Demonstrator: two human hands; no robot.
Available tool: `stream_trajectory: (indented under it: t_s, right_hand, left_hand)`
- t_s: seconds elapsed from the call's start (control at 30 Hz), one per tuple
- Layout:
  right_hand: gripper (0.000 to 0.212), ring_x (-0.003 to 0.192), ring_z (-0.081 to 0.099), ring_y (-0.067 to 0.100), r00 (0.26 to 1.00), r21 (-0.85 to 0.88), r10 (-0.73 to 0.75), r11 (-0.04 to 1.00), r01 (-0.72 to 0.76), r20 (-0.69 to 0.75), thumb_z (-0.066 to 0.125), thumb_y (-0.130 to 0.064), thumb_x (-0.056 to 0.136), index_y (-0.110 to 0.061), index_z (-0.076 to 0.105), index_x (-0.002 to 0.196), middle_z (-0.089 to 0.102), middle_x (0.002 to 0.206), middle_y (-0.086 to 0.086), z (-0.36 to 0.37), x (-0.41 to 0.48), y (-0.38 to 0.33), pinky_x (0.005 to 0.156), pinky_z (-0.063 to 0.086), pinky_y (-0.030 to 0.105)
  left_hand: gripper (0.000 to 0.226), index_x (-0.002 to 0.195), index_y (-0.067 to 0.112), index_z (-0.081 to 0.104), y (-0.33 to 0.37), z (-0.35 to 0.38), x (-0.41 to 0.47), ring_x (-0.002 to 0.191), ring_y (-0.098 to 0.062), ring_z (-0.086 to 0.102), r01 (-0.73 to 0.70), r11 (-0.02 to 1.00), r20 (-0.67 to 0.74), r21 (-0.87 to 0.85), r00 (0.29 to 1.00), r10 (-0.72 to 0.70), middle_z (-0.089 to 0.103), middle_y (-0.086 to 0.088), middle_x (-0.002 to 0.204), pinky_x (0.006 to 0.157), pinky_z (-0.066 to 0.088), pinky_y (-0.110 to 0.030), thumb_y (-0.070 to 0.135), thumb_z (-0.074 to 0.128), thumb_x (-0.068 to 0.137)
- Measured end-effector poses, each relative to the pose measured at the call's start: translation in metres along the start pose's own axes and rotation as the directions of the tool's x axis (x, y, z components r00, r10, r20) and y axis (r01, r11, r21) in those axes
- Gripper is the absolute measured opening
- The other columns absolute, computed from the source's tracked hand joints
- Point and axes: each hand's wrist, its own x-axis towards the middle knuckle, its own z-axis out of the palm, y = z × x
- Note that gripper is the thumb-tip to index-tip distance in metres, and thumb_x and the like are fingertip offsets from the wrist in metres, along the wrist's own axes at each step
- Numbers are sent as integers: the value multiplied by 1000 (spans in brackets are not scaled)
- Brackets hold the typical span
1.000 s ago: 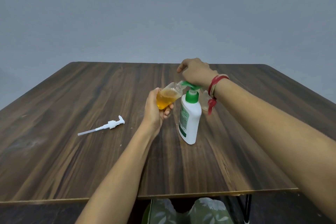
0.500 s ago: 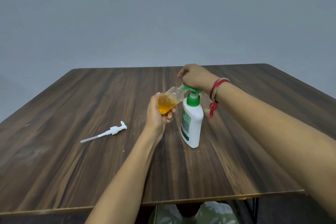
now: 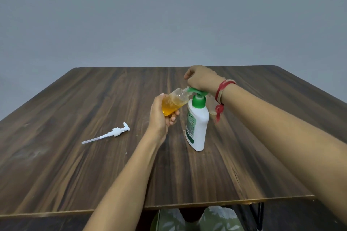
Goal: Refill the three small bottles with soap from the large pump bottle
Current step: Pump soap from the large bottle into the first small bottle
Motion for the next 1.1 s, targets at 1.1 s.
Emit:
stream_trajectory:
  t_s: [1.1]
  right_hand:
    - [23, 104, 58, 22, 997, -20, -78, 997, 78, 16, 49, -12, 85, -21, 63, 102, 56, 94, -5, -4, 11, 6, 92, 48, 35]
  left_hand:
    - [76, 93, 18, 66, 7, -16, 4, 46, -3, 50, -70, 988, 263, 136, 964, 32, 60, 8, 62, 38, 35, -13, 65, 85, 36]
